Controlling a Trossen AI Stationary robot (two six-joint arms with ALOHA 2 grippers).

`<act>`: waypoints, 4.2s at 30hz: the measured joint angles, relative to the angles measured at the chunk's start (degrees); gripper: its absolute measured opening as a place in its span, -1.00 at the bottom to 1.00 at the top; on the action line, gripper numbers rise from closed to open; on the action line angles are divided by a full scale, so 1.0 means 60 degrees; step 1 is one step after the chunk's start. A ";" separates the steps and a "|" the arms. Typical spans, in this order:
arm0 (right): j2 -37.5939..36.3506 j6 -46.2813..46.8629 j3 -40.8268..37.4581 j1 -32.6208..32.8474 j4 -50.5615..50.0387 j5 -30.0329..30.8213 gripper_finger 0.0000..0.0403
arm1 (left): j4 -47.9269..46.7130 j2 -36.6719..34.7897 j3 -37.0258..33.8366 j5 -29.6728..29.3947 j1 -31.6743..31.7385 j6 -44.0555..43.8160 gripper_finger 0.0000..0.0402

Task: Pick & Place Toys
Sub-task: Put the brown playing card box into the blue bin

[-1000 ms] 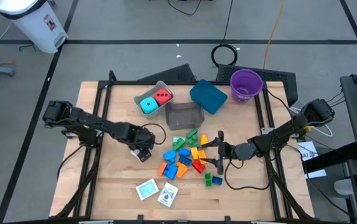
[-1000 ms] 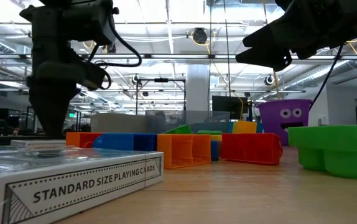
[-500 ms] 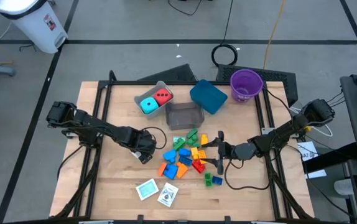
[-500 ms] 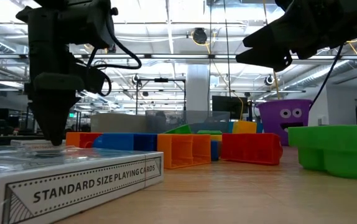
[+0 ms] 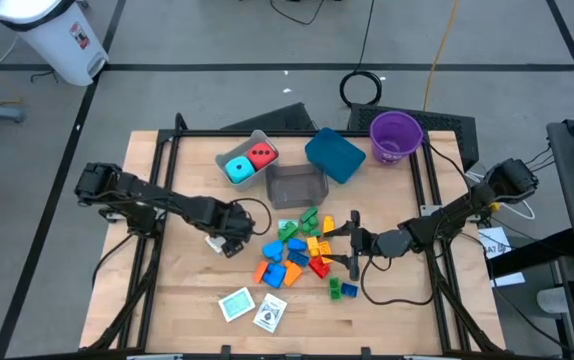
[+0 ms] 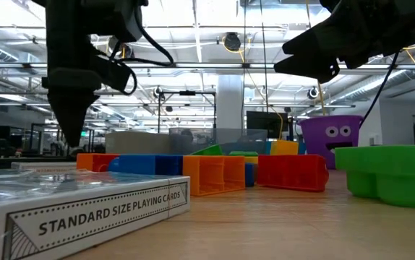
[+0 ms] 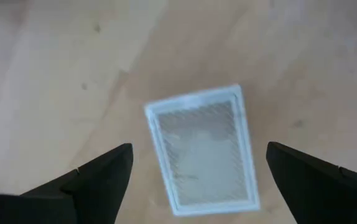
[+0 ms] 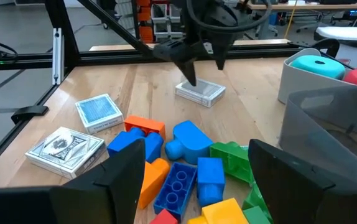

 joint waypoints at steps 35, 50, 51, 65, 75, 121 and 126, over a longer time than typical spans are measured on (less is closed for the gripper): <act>0.0001 0.0000 0.0000 0.0004 0.0178 0.0013 0.27 | 0.2817 0.0007 -0.1022 0.0994 0.0290 0.1104 0.55; 0.1097 -0.2524 0.0391 -0.0333 0.1356 0.0292 0.27 | 0.5729 0.0007 0.1236 0.3565 -0.1031 0.2476 0.55; 0.1308 -0.2860 0.0576 -0.0335 0.1340 0.0290 0.27 | 0.5916 -0.0004 0.1236 0.3716 -0.1046 0.2452 0.55; 0.3840 -0.4523 0.3226 -0.0771 0.1325 -0.1522 0.27 | 0.6583 0.0033 0.1232 0.4261 -0.0635 0.2487 0.55; 0.4197 -0.5829 0.3366 -0.0885 0.1885 -0.2257 -0.05 | 0.6705 0.0205 0.1236 0.4268 -0.0483 0.2707 0.55; 0.0714 -0.0836 0.2840 -0.1288 -0.3056 0.3803 -0.87 | 0.8956 -0.2528 -0.1575 0.0174 0.0150 0.5261 0.89; 0.0397 -0.0388 0.2214 -0.2768 -0.3024 0.3782 -0.87 | 0.9965 -0.2521 -0.2527 0.0143 0.0515 0.4971 0.89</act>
